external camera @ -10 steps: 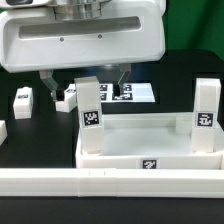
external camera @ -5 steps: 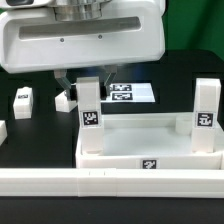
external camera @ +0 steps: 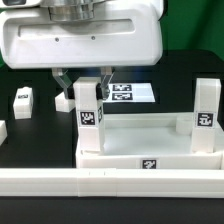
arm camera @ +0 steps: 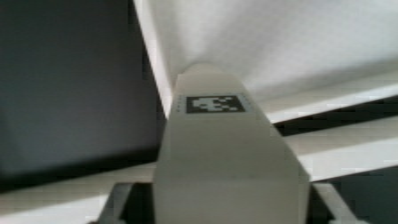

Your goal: Assemble desk

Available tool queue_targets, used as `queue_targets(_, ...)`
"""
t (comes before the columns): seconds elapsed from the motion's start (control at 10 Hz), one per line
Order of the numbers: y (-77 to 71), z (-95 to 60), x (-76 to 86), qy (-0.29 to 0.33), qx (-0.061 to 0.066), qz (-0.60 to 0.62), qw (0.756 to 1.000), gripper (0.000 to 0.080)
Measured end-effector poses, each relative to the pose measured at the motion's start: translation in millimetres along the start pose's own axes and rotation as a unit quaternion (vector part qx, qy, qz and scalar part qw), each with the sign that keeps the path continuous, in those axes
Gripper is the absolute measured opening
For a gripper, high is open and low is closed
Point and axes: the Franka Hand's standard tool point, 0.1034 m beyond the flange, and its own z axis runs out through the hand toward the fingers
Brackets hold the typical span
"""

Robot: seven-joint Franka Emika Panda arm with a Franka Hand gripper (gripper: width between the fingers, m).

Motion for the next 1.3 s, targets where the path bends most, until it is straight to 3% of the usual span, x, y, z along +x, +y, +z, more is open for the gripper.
queue_targets(0.3,1.1,0.5,0.8,0.006,0.001,0.149,0.989,0.0290)
queue_targets(0.7,-3.2,0.5,2.2,0.015,0.003,0.343,0.939,0.0290)
queue_targets(1.0,-3.8,0.6,1.9,0.014,0.004,0.365,0.931,0.0290)
queue_targets(1.1,-3.9,0.5,1.5,0.013,0.002,0.346,0.938,0.0469)
queue_targets(1.2,-4.5,-0.2,1.1,0.009,0.001,0.330,0.944,0.0587)
queue_targets(1.3,-4.1,-0.6,1.5,0.010,-0.001,0.293,0.956,0.0587)
